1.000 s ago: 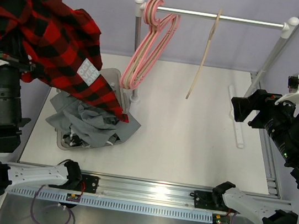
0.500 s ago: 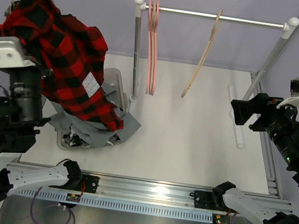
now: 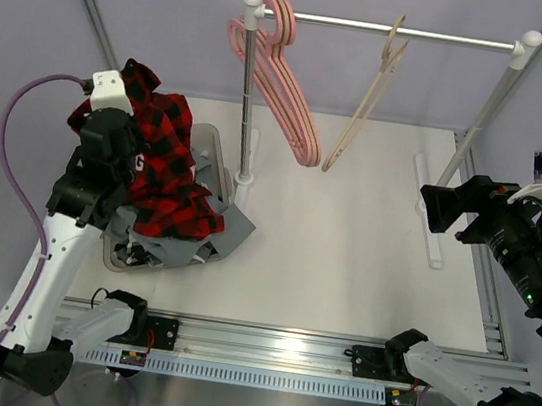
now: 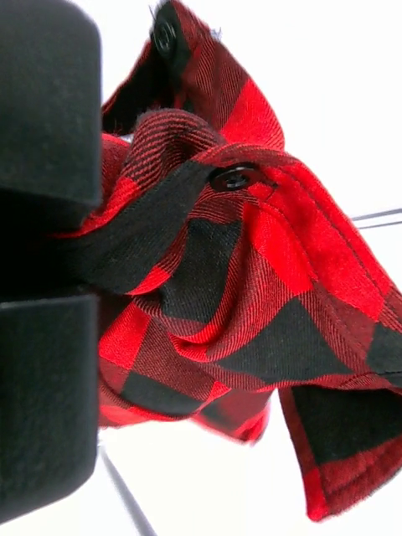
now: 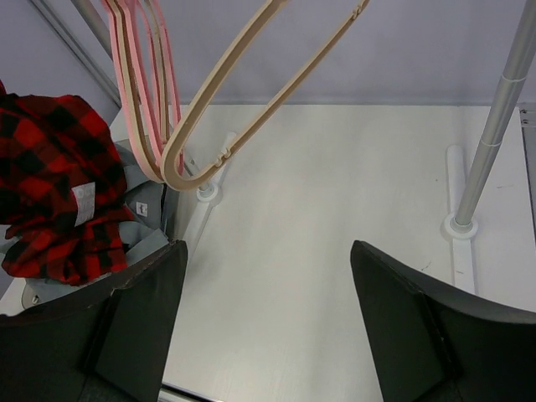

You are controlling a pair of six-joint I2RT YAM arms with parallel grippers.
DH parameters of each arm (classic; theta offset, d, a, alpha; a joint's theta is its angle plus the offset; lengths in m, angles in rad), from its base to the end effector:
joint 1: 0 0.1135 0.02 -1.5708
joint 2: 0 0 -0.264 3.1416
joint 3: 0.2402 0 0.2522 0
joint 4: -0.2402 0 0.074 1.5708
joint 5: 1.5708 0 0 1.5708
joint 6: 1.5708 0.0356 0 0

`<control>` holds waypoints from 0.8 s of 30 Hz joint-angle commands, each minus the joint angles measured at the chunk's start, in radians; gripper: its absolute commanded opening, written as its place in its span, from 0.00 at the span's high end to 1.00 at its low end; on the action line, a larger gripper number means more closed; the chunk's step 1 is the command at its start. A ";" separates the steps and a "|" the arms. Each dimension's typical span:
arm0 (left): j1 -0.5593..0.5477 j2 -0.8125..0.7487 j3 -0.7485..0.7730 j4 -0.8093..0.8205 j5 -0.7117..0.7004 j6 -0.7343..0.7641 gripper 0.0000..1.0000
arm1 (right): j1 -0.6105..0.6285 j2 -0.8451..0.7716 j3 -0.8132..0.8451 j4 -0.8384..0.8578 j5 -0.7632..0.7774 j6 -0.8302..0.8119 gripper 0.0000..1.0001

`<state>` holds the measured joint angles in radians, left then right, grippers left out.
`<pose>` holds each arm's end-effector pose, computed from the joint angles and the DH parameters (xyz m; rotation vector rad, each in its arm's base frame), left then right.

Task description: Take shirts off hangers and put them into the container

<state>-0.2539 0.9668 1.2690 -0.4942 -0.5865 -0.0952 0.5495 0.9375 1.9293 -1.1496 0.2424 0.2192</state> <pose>0.1867 -0.0281 0.4412 -0.2847 1.7139 0.2600 0.0512 0.0213 0.5471 -0.1069 1.7339 0.3578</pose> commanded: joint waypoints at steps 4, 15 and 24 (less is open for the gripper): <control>0.051 -0.007 -0.193 -0.133 0.275 -0.465 1.00 | -0.005 -0.006 0.000 0.013 -0.014 -0.029 0.12; 0.073 0.059 -0.618 -0.021 0.464 -0.745 0.93 | -0.005 -0.011 0.033 -0.018 -0.022 -0.020 0.10; 0.071 -0.144 -0.398 -0.237 0.268 -0.710 0.01 | -0.005 -0.040 -0.039 -0.002 -0.025 -0.018 0.00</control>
<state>-0.1844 0.9024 0.7597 -0.6010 -0.2211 -0.8001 0.5495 0.9039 1.9110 -1.1576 0.2409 0.2127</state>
